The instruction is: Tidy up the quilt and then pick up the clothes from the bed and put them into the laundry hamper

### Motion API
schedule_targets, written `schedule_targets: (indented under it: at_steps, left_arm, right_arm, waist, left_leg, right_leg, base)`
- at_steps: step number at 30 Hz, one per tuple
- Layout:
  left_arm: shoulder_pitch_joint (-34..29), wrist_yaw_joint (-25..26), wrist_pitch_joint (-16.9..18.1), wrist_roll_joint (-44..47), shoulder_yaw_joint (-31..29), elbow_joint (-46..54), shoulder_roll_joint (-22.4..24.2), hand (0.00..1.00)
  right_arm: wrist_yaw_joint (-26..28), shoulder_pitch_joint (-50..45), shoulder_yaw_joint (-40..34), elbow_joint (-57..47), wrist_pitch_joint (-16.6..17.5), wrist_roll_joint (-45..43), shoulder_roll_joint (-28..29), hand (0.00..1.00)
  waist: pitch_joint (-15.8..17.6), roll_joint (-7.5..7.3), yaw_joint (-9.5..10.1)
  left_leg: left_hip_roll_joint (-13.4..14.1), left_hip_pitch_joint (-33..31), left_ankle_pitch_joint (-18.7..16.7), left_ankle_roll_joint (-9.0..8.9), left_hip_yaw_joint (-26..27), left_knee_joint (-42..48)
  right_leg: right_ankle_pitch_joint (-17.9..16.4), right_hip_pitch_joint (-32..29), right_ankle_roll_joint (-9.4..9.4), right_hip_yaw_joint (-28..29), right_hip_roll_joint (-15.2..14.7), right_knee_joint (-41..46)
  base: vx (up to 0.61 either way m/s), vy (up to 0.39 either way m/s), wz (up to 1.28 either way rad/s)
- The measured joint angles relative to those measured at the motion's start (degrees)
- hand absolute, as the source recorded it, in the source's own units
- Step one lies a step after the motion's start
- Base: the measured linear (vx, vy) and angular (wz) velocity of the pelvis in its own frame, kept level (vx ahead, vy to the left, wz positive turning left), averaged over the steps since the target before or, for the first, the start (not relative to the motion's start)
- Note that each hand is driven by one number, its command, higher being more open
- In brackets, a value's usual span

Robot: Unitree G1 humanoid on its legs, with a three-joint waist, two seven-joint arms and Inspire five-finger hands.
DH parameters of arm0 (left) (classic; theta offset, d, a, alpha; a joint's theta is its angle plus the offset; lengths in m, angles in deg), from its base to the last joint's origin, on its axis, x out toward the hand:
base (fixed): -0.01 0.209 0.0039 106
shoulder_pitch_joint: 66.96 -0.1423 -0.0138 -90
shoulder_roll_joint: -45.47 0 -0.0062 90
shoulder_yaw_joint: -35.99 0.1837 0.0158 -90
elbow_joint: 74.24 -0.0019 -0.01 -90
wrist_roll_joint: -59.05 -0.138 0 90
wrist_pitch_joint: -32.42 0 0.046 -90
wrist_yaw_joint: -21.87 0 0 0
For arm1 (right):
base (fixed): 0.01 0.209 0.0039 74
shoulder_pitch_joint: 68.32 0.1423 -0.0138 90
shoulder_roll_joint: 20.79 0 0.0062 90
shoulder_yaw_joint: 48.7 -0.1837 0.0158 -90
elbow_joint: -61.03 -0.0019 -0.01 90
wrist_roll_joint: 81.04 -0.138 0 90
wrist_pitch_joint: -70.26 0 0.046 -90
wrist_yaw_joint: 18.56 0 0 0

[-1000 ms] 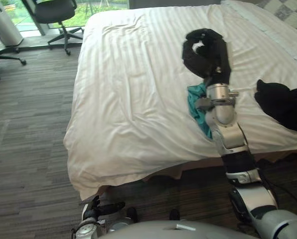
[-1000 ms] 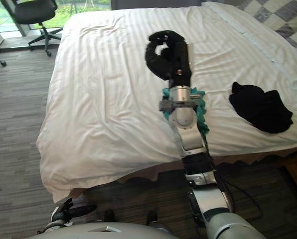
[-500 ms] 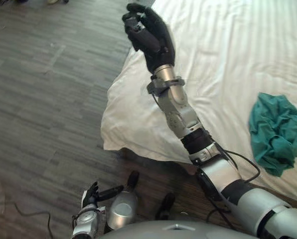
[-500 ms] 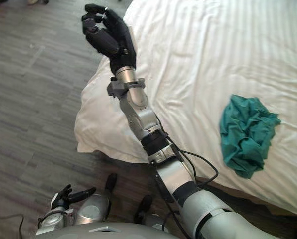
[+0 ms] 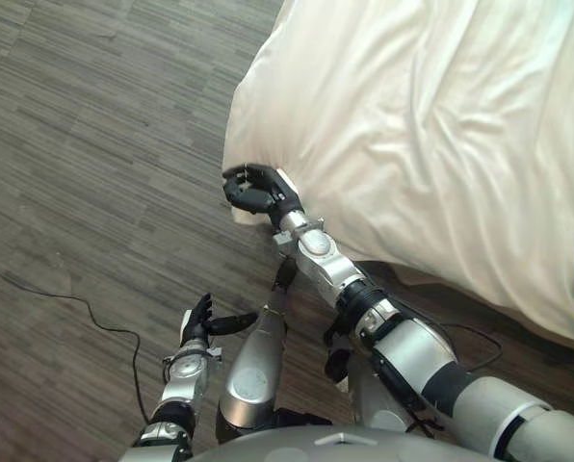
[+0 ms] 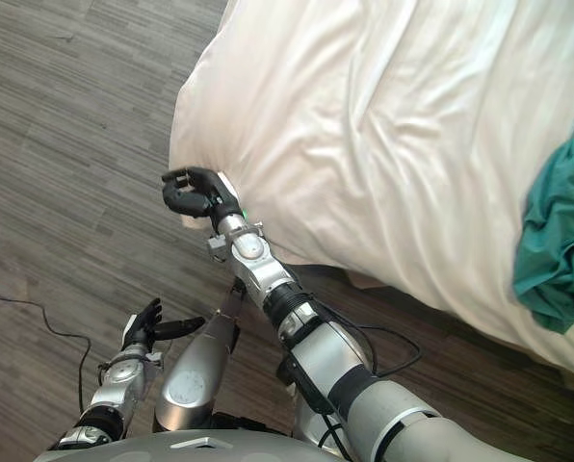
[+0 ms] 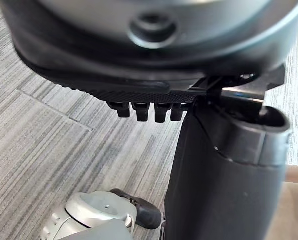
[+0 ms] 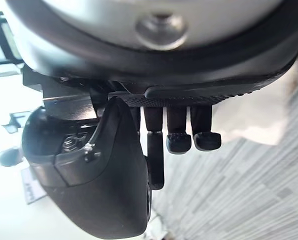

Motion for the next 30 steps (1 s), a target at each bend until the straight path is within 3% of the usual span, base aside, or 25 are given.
schedule_targets:
  at_steps: [5, 8, 12, 17, 21, 23, 30]
  left_arm:
    - [0.12, -0.31, 0.14, 2.17, -0.1, -0.2, 0.06, 1.0]
    - [-0.01, -0.97, -0.09, 2.29, -0.15, -0.81, -0.76, 1.0]
    - [-2.04, -1.42, -0.25, 2.1, -0.35, -2.48, -3.37, 1.0]
    - [-4.07, -1.78, -0.5, 1.25, 0.12, -5.32, -5.26, 1.0]
    - [-4.74, -1.8, -1.03, 1.21, 2.71, -6.78, -5.15, 1.0]
    - [-5.48, -1.82, -0.93, 1.21, 3.83, -6.86, -4.89, 1.0]
    - [-8.31, -2.16, -0.94, 1.23, 4.31, -7.17, -4.02, 1.0]
  right_arm:
    - [-2.97, -6.72, -8.7, 3.9, -3.13, -0.14, -1.66, 0.0]
    - [-3.71, -14.21, -6.05, -1.07, -5.39, -0.06, -6.77, 0.0]
    - [0.19, -25.44, 7.92, -27.4, -6.34, -1.12, -13.63, 0.0]
    - [9.8, -31.11, 17.97, -53.13, -5.54, -14.35, -14.33, 0.0]
    - [12.34, -29.43, 19.68, -63.39, -5.46, -26.5, -14.29, 0.0]
    - [14.15, -25.87, 19.66, -65.57, -4.61, -34.87, -14.28, 0.0]
    - [21.32, -23.73, 21.02, -73.76, -1.63, -43.79, -14.55, 0.0]
  waist:
    - [0.36, -0.26, -2.0]
    - [0.37, -2.02, -4.39]
    - [-1.39, -6.0, -8.19]
    - [-9.01, -10.03, -10.46]
    - [-13.22, -10.52, -11.33]
    - [-15.67, -10.53, -12.74]
    - [-19.07, -9.35, -14.4]
  left_leg:
    - [-0.02, -0.04, 2.3, 0.25, 0.87, -2.55]
    - [0.01, 0.47, 2.38, 0.43, 2.86, -2.53]
    - [1.17, 4.86, 0.28, 0.55, 8.52, -2.61]
    - [2.9, 8.82, -1.59, -0.14, 12.67, -2.62]
    - [3.39, 11.54, -3.01, -0.24, 15.73, -2.6]
    - [3.57, 12.47, -3.68, -0.32, 17.47, -2.6]
    - [3.86, 14.35, -4.83, -0.39, 20.37, -2.66]
  right_leg:
    - [-1.53, -2.95, 0.26, 0.4, -1.41, 4.23]
    - [-0.24, -2.81, 0.82, 2.14, -1.32, 2.94]
    - [2.54, 0.85, 0.94, 7.47, 0.32, -2.52]
    - [3.18, 4.26, 0.66, 10.98, 2.0, -5.94]
    - [3.51, 5.56, 0.5, 14.17, 2.48, -6.45]
    - [4.03, 5.98, 0.64, 16.03, 2.68, -7.36]
    - [4.16, 6.3, 0.68, 19.15, 2.9, -7.32]
  base:
    - [-0.03, 0.013, -0.02]
    - [0.01, 0.02, -0.31]
    - [0.02, -0.016, -0.74]
    - [0.12, -0.06, -0.45]
    - [0.12, -0.013, -0.42]
    - [0.04, 0.004, -0.46]
    - [0.01, 0.005, -0.22]
